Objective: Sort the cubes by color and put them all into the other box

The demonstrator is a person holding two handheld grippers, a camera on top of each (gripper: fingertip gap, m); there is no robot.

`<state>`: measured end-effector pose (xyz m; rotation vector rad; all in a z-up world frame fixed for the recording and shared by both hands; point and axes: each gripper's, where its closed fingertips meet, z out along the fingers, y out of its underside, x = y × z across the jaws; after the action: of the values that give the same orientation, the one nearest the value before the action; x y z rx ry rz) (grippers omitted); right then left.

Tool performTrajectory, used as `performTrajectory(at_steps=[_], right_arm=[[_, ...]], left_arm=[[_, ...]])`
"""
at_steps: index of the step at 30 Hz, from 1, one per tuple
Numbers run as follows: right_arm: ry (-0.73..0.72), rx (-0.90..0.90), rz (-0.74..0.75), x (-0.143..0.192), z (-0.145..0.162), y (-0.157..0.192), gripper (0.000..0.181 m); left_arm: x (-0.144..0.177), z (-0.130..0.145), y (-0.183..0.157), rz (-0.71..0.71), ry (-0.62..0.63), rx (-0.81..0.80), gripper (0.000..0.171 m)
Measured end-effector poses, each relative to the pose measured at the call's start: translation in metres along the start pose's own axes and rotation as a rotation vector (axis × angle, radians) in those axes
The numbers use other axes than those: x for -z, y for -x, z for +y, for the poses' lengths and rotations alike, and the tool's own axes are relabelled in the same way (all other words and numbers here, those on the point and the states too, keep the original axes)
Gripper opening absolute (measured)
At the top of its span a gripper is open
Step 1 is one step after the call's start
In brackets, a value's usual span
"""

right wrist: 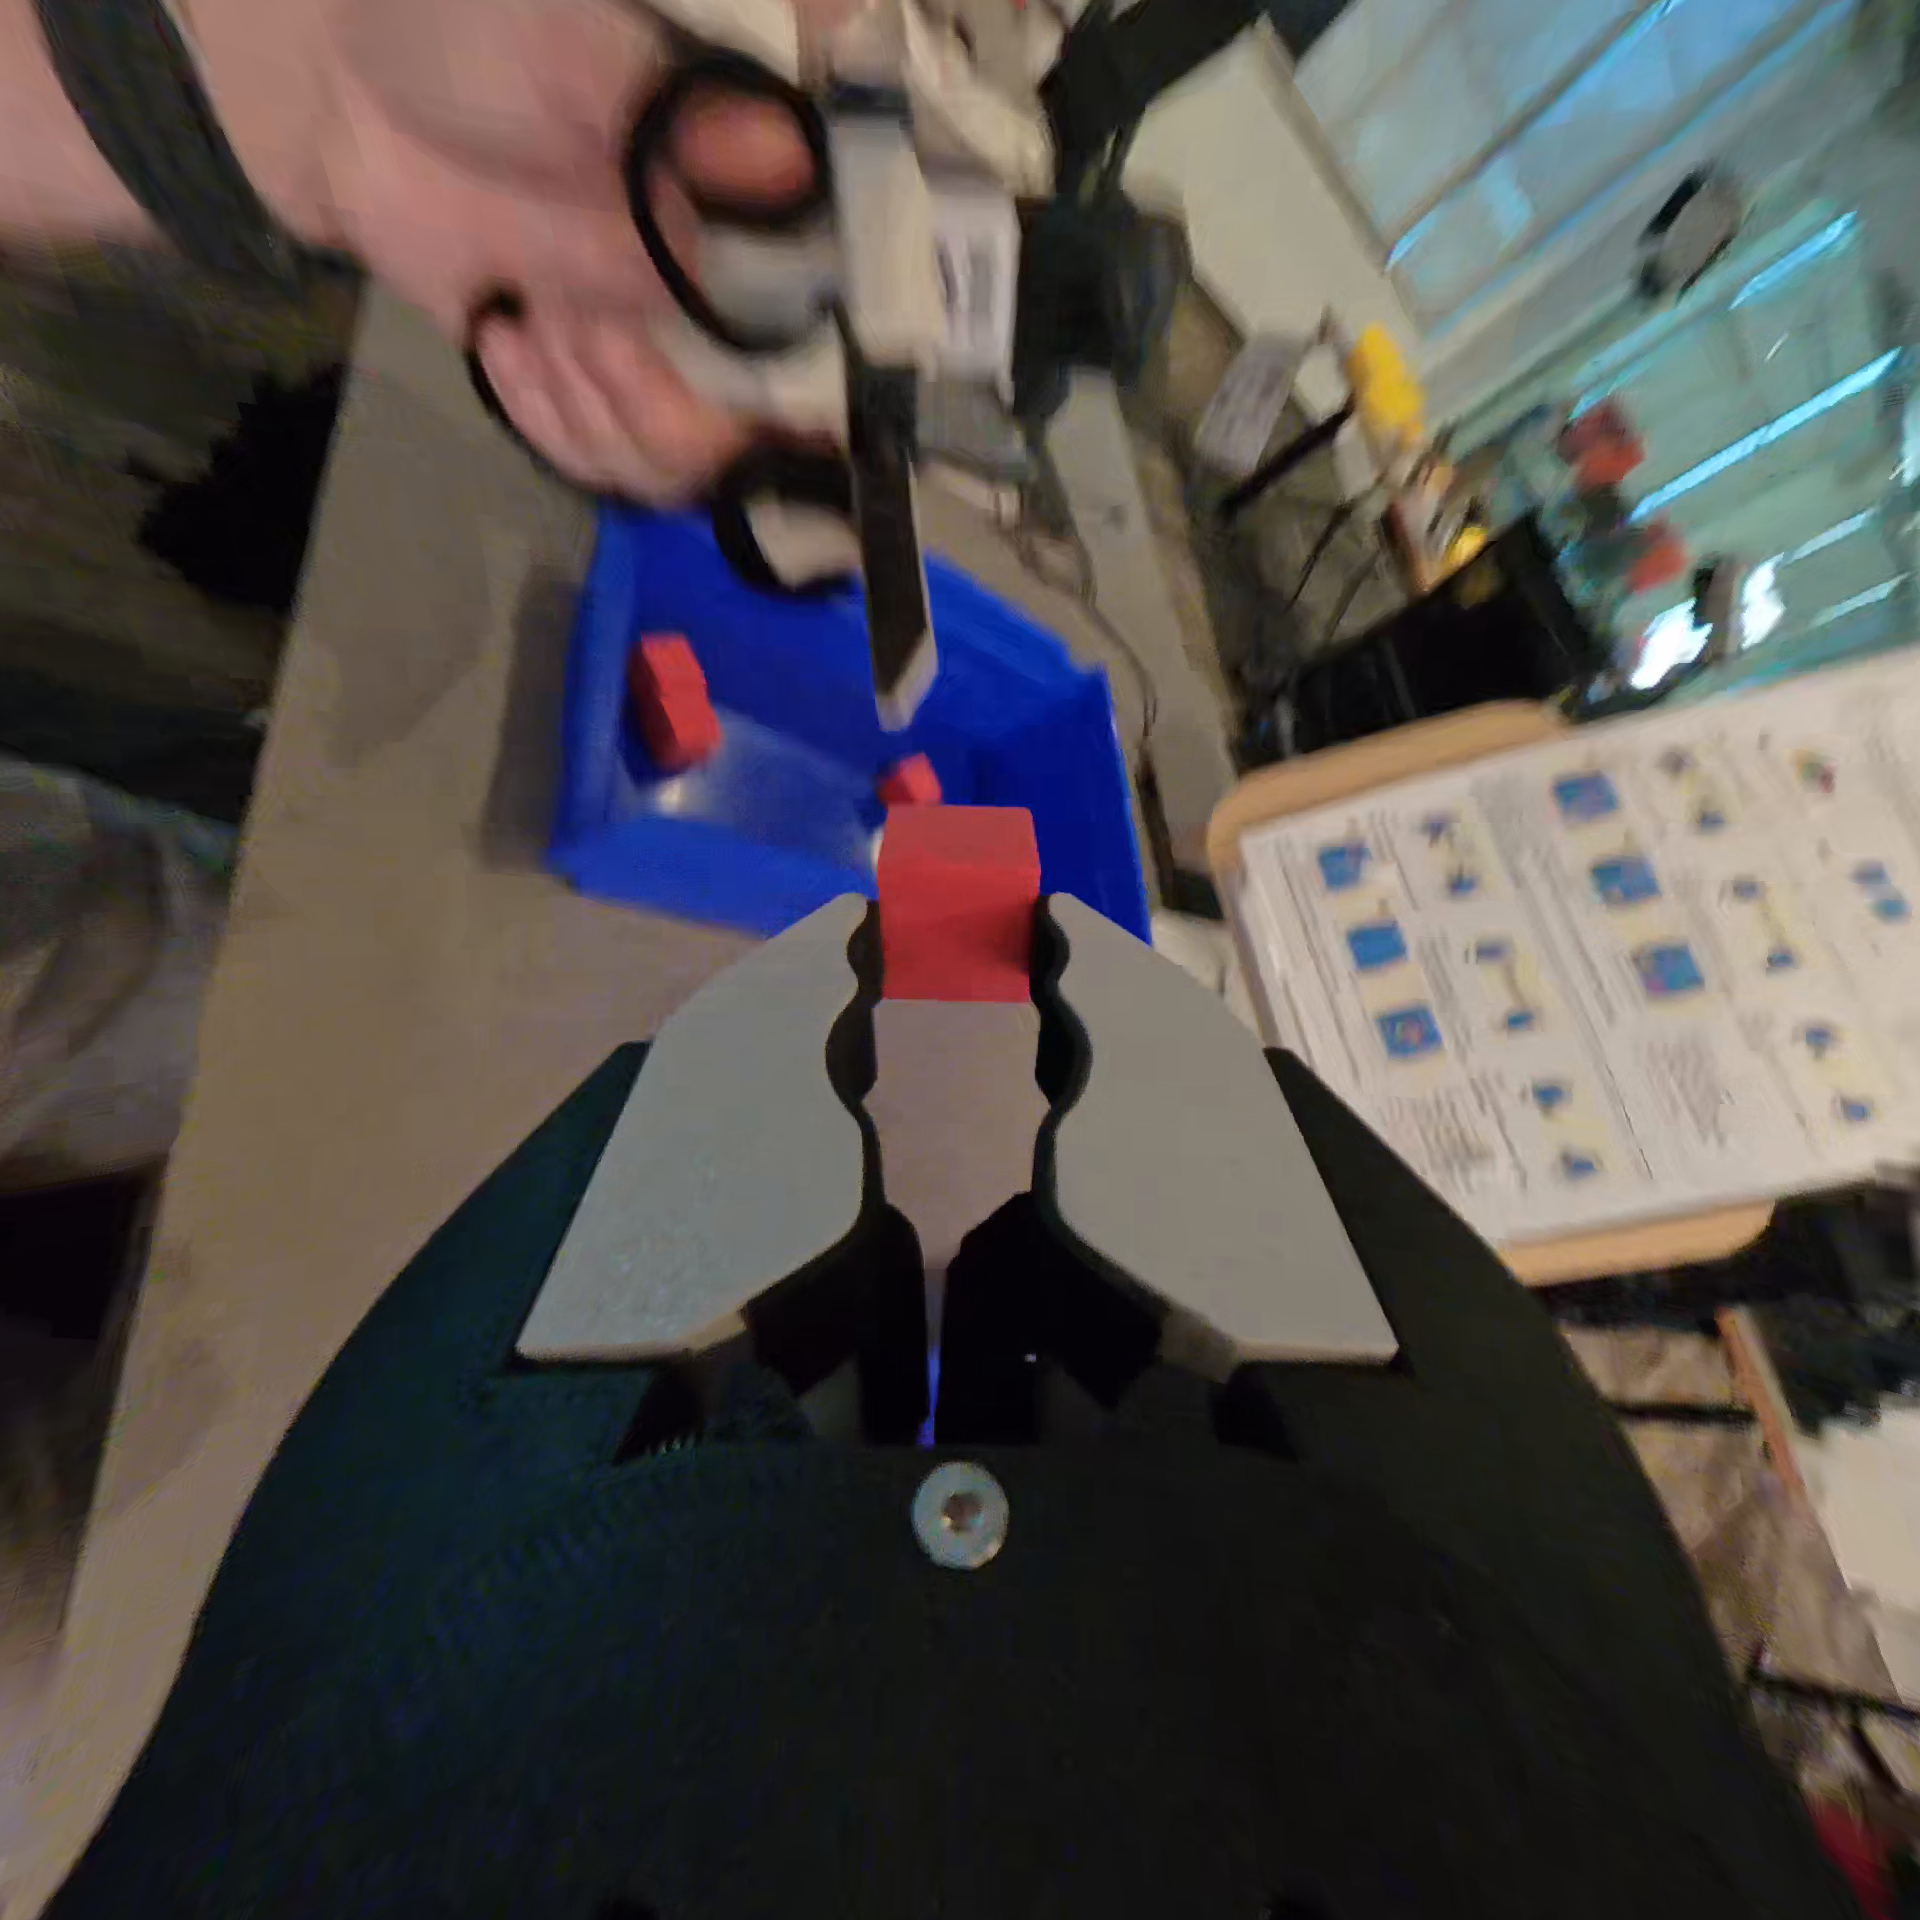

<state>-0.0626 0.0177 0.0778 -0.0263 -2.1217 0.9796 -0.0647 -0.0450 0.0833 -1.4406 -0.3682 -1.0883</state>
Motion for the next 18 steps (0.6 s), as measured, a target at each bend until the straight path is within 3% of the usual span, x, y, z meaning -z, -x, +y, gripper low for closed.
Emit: performTrajectory(at_steps=[1,5,10,14,18], right_arm=[[0.070,-0.029,-0.026,0.008,0.024,-0.014,0.027],[0.448,-0.116,-0.098,0.031,0.156,-0.072,0.027],[0.859,-0.132,-0.277,0.033,0.297,-0.081,0.026],[1.055,-0.072,-0.363,0.025,0.363,-0.078,0.027],[1.170,-0.057,-0.439,0.020,0.398,-0.071,0.028]], left_arm=[[0.008,-0.004,0.005,-0.057,-0.021,-0.027,0.071],[0.037,-0.014,0.015,-0.149,-0.101,-0.046,0.066],[0.053,-0.019,0.015,-0.167,-0.133,-0.053,0.056],[0.057,-0.017,0.015,-0.203,-0.114,-0.075,0.054],[0.061,-0.016,0.013,-0.218,-0.103,-0.086,0.054]])
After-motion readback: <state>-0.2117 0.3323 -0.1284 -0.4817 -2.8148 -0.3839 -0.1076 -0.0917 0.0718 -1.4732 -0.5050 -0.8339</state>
